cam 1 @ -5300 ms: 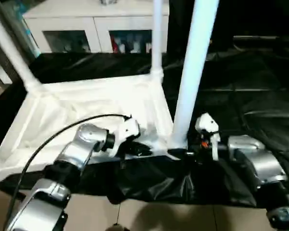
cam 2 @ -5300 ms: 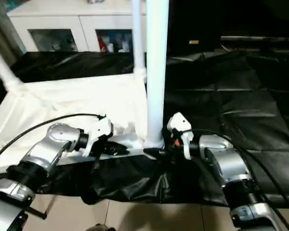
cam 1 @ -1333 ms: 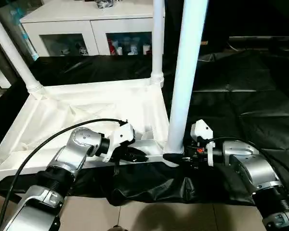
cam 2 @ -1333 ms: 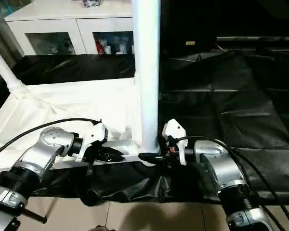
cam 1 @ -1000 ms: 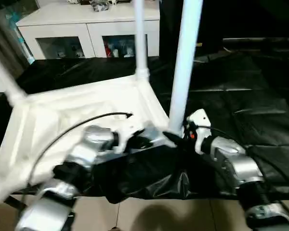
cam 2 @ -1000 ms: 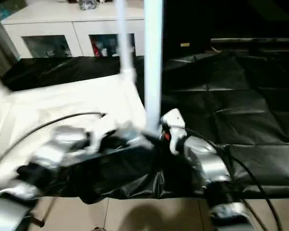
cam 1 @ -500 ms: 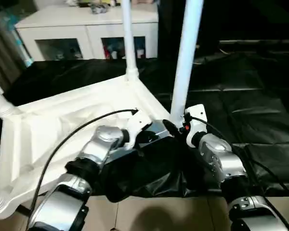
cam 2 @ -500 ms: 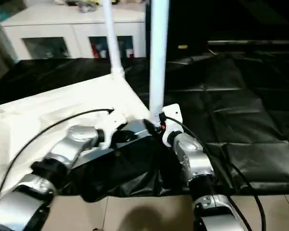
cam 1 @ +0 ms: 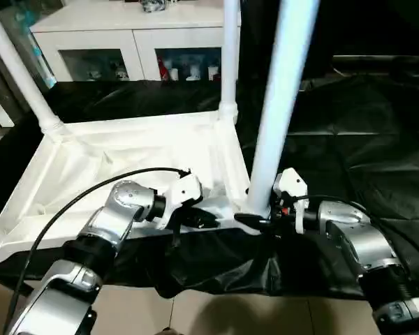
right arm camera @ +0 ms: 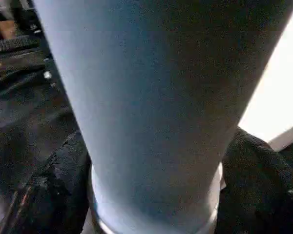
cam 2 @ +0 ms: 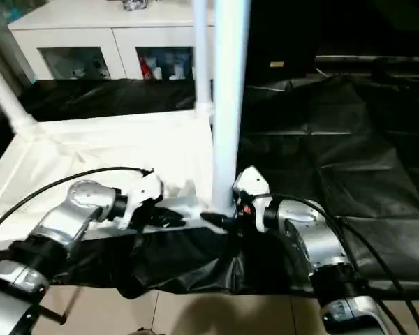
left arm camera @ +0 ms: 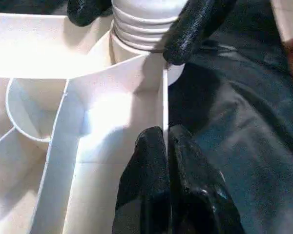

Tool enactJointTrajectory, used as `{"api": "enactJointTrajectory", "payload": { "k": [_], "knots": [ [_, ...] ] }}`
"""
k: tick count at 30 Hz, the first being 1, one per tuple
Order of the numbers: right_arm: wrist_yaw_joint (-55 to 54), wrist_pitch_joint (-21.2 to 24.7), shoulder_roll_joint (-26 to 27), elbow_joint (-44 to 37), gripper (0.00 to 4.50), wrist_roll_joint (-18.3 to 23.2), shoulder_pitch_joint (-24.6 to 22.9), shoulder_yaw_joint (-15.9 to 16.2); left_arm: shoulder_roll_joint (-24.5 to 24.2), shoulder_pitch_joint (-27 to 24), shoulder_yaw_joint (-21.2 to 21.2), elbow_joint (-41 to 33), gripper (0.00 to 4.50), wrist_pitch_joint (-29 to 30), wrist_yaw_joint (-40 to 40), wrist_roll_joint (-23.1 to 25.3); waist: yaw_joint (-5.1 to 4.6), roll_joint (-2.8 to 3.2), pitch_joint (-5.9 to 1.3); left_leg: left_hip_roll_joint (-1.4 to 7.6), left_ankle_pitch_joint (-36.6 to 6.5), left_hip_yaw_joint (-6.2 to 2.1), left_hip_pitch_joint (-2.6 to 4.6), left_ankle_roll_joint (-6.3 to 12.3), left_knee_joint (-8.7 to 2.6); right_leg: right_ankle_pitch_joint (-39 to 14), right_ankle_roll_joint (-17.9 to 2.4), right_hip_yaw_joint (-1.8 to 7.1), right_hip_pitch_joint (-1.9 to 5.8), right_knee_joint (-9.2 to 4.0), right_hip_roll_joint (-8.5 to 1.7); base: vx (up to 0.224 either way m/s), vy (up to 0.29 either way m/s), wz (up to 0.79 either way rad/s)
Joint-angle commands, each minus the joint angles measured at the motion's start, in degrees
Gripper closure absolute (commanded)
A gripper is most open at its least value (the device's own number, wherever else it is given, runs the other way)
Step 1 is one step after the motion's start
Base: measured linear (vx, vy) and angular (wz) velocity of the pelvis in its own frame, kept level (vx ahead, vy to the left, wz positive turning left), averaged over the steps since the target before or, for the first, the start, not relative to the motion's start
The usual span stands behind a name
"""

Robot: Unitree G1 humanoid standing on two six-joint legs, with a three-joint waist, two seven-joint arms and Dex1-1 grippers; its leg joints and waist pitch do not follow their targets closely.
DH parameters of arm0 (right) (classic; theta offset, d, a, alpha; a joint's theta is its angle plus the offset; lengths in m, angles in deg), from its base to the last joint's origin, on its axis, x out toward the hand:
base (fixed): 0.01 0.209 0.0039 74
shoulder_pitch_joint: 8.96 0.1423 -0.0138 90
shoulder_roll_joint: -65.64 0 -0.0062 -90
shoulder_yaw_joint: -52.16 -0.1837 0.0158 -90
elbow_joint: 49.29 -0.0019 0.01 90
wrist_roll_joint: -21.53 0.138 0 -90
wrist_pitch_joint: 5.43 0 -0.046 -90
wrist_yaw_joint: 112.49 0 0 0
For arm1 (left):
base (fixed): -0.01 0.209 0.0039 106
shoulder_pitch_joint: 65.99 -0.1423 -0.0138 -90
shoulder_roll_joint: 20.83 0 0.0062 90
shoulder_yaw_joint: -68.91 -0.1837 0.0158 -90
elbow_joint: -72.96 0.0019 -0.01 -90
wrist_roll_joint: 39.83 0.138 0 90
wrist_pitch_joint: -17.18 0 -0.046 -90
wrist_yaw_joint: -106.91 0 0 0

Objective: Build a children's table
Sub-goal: Insert table leg to table base

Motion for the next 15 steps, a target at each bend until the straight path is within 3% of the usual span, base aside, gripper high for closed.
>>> {"api": "enactJointTrajectory", "payload": {
  "k": [1,5,11,15],
  "knots": [
    [2.1,0.7,-1.8,-1.8,0.87,0.6,-0.3,0.3,-1.4,-0.4,-0.7,-1.6,4.5,0.3,-2.9,-1.0,0.03,-0.85,-3.85,2.17,-13.8,-0.49,0.92,3.94,-4.22,-12.8,-13.1,2.58,2.91,-3.64,-3.37,0.0,0.0,0.0],
    [2.5,0.5,-1.9,-1.5,0.98,0.5,0.1,0.6,-1.7,-0.3,-0.4,-1.5,4.5,0.2,-3.2,-0.9,-0.02,-0.99,-3.85,2.03,-12.5,-0.45,0.8,4.23,-4.07,-13.2,-12.8,2.51,2.85,-3.71,-3.29,0.0,0.0,0.0],
    [3.0,1.7,-1.2,-2.6,1.64,1.4,-0.7,0.6,-1.2,-0.3,0.3,-1.8,4.5,0.8,-1.9,-1.4,-0.01,-0.98,-3.86,2.06,-12.1,-0.47,0.8,4.28,-4.05,-13.1,-12.7,2.49,2.83,-3.66,-3.19,0.0,0.0,0.0],
    [-0.2,1.2,0.8,-2.2,1.73,1.8,-1.6,-0.7,0.0,0.0,0.7,-1.0,4.5,0.8,0.9,-1.0,-0.03,-0.95,-3.86,2.08,-12.3,-0.51,0.83,4.09,-4.09,-13.3,-12.8,2.47,2.76,-3.73,-3.29,0.0,0.0,0.0]
  ]
}}
